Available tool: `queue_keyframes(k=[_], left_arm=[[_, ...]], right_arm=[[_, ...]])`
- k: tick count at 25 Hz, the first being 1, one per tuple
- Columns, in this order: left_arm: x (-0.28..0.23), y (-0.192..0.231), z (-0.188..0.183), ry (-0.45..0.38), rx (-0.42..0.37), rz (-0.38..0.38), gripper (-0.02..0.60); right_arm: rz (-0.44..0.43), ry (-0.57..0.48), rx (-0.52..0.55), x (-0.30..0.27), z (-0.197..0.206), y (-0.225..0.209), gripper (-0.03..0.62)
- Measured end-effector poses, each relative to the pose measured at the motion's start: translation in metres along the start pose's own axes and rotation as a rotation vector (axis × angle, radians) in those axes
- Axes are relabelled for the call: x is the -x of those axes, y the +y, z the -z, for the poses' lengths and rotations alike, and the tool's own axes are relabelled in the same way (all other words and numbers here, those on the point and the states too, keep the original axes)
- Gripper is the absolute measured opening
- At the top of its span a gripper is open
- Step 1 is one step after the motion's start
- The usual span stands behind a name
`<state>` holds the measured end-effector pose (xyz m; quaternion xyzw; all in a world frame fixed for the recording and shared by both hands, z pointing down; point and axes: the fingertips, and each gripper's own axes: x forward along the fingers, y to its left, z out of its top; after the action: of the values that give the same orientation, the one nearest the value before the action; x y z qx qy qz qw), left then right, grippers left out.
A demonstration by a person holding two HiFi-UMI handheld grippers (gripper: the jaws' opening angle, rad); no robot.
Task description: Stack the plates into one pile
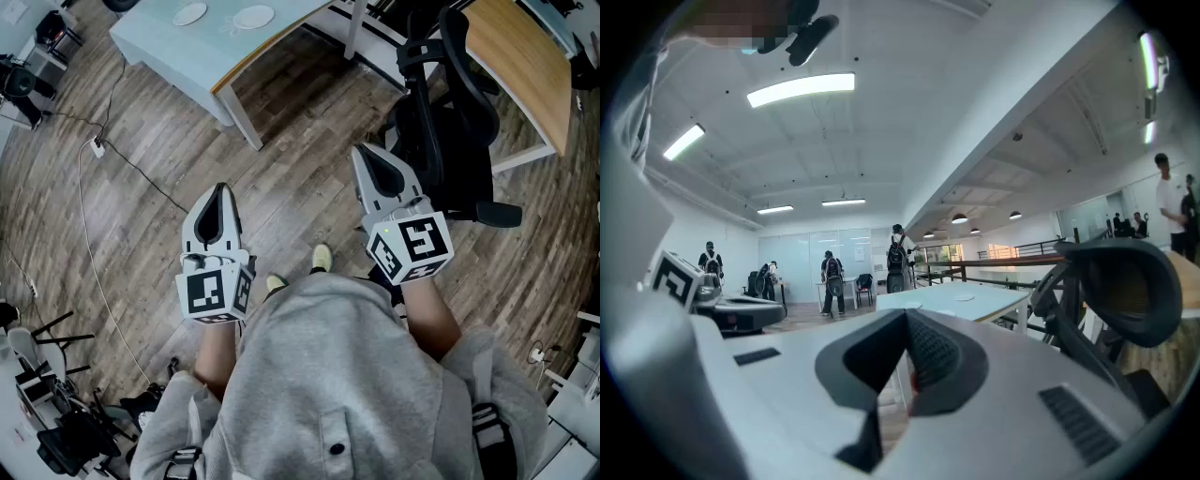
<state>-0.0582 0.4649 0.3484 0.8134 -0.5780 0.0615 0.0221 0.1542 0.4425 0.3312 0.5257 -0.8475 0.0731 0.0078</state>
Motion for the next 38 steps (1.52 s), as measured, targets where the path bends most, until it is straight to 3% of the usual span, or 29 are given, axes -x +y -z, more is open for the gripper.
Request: queue_keyframes(k=[5, 18, 28, 38], left_arm=[[-0.014, 0.001, 0.006, 0.035, 0.042, -0.049, 0.018], [-0.018, -0.002, 0.009, 0.067, 0.045, -0.09, 0.018], [-0.044, -0.005, -0.001, 0.055, 0.018, -0.051, 0.018], [-0.1, 0.034, 0.005, 0.065, 0.027, -0.03, 0.018]], right_arm=[[-0.037, -0.007, -0.026, -0.008, 0.0, -0.005, 0.025], [-0.115, -0.008, -0.058, -0.022, 0.008, -0.003, 0.025], [-0.127, -0.021, -0.012, -0.042, 0.009, 0.002, 0.025], [-0.162, -0.001, 0.022, -0.105, 0.014, 0.004, 0.025]])
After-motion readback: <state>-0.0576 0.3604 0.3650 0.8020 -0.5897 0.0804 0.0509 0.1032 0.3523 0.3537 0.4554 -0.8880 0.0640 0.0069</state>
